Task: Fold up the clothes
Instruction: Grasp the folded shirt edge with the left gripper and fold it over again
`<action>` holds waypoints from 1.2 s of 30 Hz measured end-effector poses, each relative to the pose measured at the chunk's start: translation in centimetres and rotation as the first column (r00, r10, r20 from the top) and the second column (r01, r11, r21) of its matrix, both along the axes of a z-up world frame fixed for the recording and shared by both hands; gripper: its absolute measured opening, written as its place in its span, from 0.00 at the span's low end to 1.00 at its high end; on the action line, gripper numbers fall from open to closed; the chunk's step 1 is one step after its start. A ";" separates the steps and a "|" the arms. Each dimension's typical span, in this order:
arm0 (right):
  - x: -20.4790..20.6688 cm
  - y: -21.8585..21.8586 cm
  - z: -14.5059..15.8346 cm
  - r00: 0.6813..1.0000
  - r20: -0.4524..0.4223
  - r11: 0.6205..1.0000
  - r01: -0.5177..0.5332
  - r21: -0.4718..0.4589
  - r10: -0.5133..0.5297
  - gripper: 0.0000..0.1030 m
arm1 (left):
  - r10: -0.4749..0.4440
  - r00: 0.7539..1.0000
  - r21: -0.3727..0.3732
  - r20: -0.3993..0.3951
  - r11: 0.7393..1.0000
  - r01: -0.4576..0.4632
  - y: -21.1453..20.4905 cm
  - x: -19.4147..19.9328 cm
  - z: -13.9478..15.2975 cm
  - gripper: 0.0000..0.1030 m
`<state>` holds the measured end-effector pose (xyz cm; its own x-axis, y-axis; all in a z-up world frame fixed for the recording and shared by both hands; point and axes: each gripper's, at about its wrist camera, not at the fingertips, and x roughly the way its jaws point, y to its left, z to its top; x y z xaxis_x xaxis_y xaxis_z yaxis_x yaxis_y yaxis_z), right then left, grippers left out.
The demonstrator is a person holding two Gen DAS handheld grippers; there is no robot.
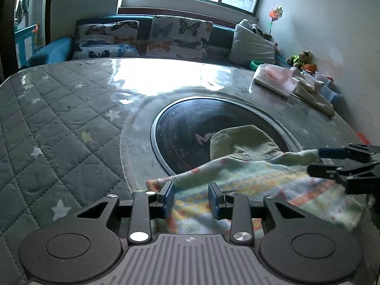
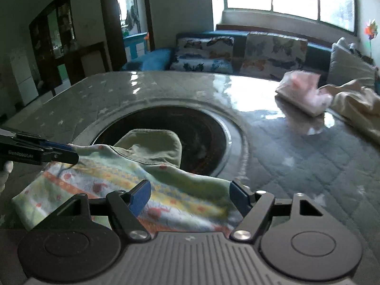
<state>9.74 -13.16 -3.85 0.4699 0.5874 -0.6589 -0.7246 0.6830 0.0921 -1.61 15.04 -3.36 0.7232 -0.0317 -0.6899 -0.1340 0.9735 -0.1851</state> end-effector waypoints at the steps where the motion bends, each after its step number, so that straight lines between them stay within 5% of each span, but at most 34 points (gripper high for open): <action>1: 0.4 0.2 -0.4 1.000 -0.008 1.000 0.005 -0.011 -0.005 0.73 | 0.000 1.000 -0.002 0.000 1.000 0.000 0.0 0.0 0.0 0.34; 7: 1.0 -0.5 0.0 0.999 -0.012 0.999 0.047 0.001 -0.047 0.73 | -0.007 1.000 0.019 0.010 1.000 0.006 -0.6 0.1 0.8 0.34; 15: -1.6 1.7 0.6 0.997 0.047 0.998 -0.055 -0.021 0.056 0.73 | -0.070 0.997 0.036 0.016 0.997 0.069 -3.2 2.7 0.6 0.34; 21: -2.2 2.2 -0.6 0.997 0.042 0.996 -0.063 -0.069 0.066 0.73 | -0.029 0.999 0.035 -0.024 0.999 0.030 -2.4 4.1 -0.9 0.34; 27: -3.0 2.7 1.1 0.994 0.070 0.996 -0.086 -0.023 0.087 0.73 | -0.075 0.997 0.047 0.029 0.996 0.073 -3.5 2.0 1.2 0.33; 36: -5.7 4.6 0.0 0.981 0.095 0.983 -0.161 -0.092 0.169 0.74 | -0.124 0.991 0.030 0.054 0.992 0.123 -5.5 -2.4 2.0 0.33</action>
